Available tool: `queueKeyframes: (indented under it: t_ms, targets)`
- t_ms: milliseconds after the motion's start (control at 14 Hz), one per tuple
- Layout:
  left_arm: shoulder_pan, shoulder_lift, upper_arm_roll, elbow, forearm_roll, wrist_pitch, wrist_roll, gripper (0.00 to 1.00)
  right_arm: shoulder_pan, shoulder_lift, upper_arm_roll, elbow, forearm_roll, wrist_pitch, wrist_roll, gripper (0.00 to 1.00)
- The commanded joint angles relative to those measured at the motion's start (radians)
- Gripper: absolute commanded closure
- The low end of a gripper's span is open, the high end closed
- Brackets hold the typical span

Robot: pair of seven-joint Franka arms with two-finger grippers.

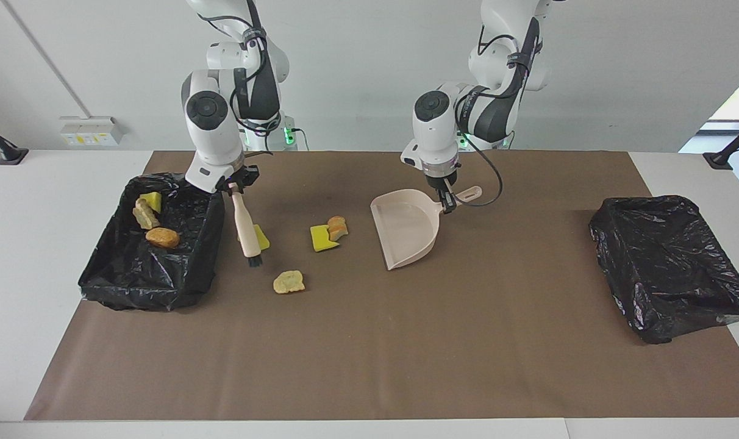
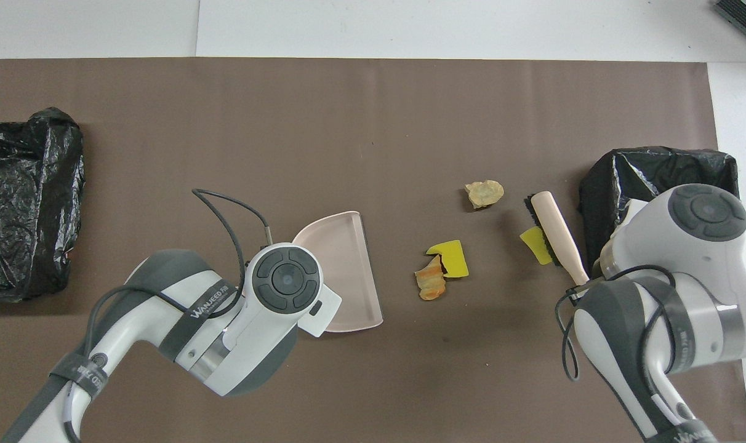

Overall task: Sweep and dump trash in bin
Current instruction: 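Grasp the brush with the right gripper and carry it beyond the pieces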

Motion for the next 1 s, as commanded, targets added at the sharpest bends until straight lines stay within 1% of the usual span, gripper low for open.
queueKeyframes:
  t_ms: [0,72,215,286,358,501,572,715,787,930]
  targets:
    - [-0.012,-0.030,0.014,-0.039,0.027,0.022,0.000,1.00,0.032,-0.067,0.008,-0.072,-0.036,0.003,0.066,1.00]
    - [-0.012,-0.032,0.014,-0.042,0.027,0.018,0.000,1.00,0.043,-0.063,0.008,-0.079,-0.036,0.005,0.090,1.00]
    - [-0.011,-0.033,0.015,-0.055,0.027,0.028,-0.002,1.00,0.069,-0.044,0.008,-0.116,-0.048,0.055,0.159,1.00]
    - [-0.003,-0.033,0.014,-0.055,0.027,0.028,0.000,1.00,0.081,-0.032,0.009,-0.121,-0.033,0.058,0.173,1.00]
    - [0.003,-0.033,0.014,-0.055,0.027,0.028,0.000,1.00,0.086,-0.027,0.009,-0.121,0.011,0.060,0.157,1.00]
    - [0.007,-0.033,0.014,-0.056,0.027,0.027,0.000,1.00,0.074,-0.020,0.008,-0.121,0.204,0.080,0.036,1.00]
    - [0.007,-0.033,0.014,-0.056,0.027,0.035,0.000,1.00,0.074,-0.009,0.009,-0.122,0.261,0.087,0.016,1.00]
    - [0.007,-0.033,0.014,-0.058,0.027,0.035,0.001,1.00,0.097,0.038,0.009,-0.133,0.360,0.118,0.020,1.00]
    - [0.007,-0.033,0.014,-0.059,0.027,0.035,0.001,1.00,0.126,0.042,0.009,-0.132,0.443,0.138,0.017,1.00]
    - [0.007,-0.035,0.014,-0.065,0.027,0.038,0.000,1.00,0.167,0.037,0.009,-0.131,0.581,0.140,0.017,1.00]
